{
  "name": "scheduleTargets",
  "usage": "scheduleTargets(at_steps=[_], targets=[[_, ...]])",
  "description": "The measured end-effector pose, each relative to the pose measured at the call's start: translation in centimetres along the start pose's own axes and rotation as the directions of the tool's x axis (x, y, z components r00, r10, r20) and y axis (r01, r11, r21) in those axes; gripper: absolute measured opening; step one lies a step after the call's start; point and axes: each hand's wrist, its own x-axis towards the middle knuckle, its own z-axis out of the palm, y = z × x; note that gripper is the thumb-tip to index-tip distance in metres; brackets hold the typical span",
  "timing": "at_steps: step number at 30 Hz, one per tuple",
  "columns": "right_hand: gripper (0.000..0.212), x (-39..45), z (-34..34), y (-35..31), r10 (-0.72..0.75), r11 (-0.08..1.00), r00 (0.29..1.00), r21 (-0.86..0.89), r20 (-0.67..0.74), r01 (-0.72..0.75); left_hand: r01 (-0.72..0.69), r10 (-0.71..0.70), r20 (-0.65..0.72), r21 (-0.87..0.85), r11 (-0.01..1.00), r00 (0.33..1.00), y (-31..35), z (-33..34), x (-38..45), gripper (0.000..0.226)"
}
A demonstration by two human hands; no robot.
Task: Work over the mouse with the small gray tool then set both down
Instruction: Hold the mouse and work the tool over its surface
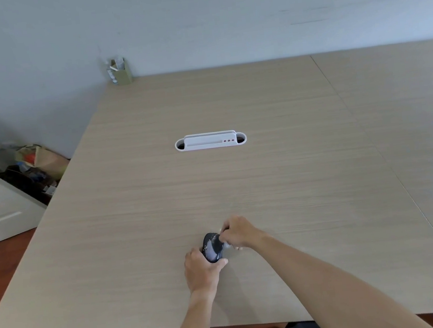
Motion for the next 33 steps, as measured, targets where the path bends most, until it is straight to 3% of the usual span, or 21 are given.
scheduleTargets(at_steps=[6,8,12,14,17,19,21,23,26,30,33], targets=[[0.019,0.4,-0.4,0.8,0.003,0.998,0.962,-0.062,-0.272,-0.021,-0.018,0.018,0.003,-0.004,1.000,1.000,-0.2,0.0,0.0,0.048],[0.018,0.4,-0.6,0.7,-0.008,1.000,0.968,0.026,-0.249,0.015,-0.030,0.030,0.002,-0.004,1.000,1.000,-0.4,0.0,0.1,0.048],[0.019,-0.2,-0.3,0.6,-0.022,0.997,0.998,0.076,0.054,0.018,-0.021,0.021,0.010,-0.041,0.999,1.000,-0.8,0.1,0.3,0.049],[0.020,-0.1,0.3,1.1,-0.010,1.000,1.000,0.006,-0.003,0.010,-0.029,0.030,0.017,-0.042,0.999,0.999,-0.8,0.0,0.5,0.047],[0.019,-0.1,0.6,1.7,0.012,0.991,0.971,-0.123,-0.238,-0.043,-0.051,0.051,0.033,-0.005,0.999,0.998,-0.9,-0.4,0.7,0.042],[0.019,-0.2,0.4,1.7,0.004,0.994,0.951,-0.099,-0.310,-0.037,-0.064,0.063,0.039,0.018,0.998,0.997,-1.0,-0.7,0.9,0.041],[0.017,-0.1,0.1,1.6,0.024,0.997,0.957,0.074,-0.289,-0.003,-0.073,0.072,0.046,0.029,0.997,0.996,-1.0,-0.8,1.0,0.041],[0.015,-0.4,-0.1,1.4,0.031,0.976,0.987,0.217,-0.159,0.005,-0.071,0.069,0.049,0.026,0.997,0.996,-1.0,-0.9,1.0,0.041],[0.016,-0.8,0.4,1.9,-0.011,0.991,0.999,0.133,-0.034,0.016,-0.061,0.060,0.065,0.017,0.998,0.996,-1.0,-1.0,1.0,0.042],[0.018,-0.7,1.0,2.7,0.006,0.999,0.962,-0.039,-0.274,-0.018,-0.073,0.070,0.078,0.036,0.997,0.994,-1.0,-1.2,1.0,0.043],[0.019,-0.7,0.8,2.5,0.004,0.995,0.960,0.100,-0.281,0.025,-0.088,0.083,0.097,0.050,0.995,0.992,-0.9,-1.4,1.2,0.043]])
